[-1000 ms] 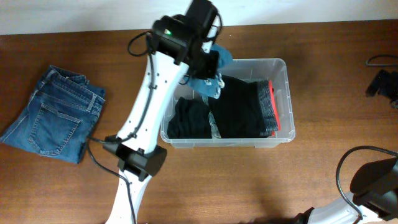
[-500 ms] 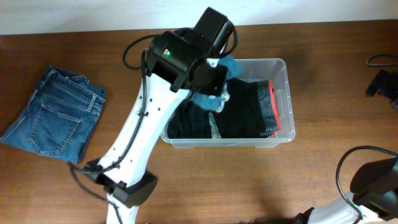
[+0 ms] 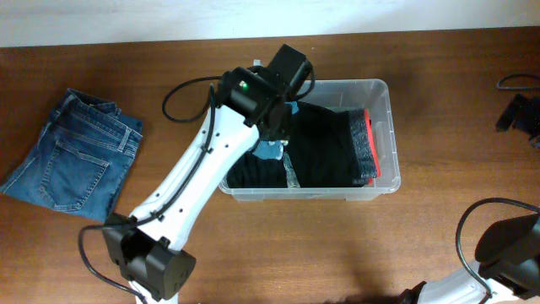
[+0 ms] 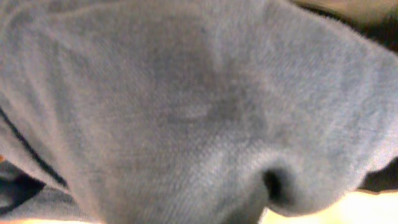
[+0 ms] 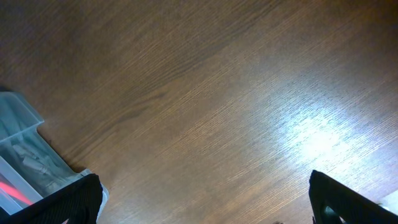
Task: Pack container
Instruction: 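Carry the light-blue denim item over the container, then lower the denim item onto the green garment and release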
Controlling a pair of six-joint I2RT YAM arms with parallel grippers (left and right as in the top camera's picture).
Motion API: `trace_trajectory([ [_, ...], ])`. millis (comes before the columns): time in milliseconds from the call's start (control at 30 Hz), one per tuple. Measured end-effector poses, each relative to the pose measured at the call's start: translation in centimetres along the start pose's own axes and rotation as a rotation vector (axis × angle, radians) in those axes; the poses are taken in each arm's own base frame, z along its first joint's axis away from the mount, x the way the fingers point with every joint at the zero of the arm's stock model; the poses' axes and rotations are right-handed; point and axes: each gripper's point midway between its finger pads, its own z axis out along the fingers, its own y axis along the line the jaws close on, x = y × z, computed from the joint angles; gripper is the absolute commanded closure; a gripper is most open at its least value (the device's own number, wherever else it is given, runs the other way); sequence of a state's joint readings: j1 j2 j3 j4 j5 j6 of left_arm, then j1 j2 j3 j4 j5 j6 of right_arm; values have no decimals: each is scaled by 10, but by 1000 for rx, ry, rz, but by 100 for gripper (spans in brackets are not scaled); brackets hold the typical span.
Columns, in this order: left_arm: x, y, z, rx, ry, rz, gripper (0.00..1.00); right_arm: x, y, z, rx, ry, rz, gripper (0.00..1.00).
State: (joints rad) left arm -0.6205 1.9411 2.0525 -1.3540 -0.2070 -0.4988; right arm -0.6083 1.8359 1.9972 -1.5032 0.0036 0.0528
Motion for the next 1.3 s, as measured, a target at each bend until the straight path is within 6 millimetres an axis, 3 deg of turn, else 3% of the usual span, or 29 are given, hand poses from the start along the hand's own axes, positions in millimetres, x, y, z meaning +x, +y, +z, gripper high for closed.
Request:
trace_trajectory([
  [167,-34,17,9,75,-59,-117,100,0,0,0,0,0,0,2],
  [300,-45,35,12,103,-59,-183,99,0,0,0,0,0,0,2],
  [600,-45,21,16,153,-47,-176,99,0,0,0,0,0,0,2],
  [933,-33,9,82,128,77,-146,99,0,0,0,0,0,0,2],
  [1300,-36,2,112,127,82,-119,99,0,0,0,0,0,-1,2],
])
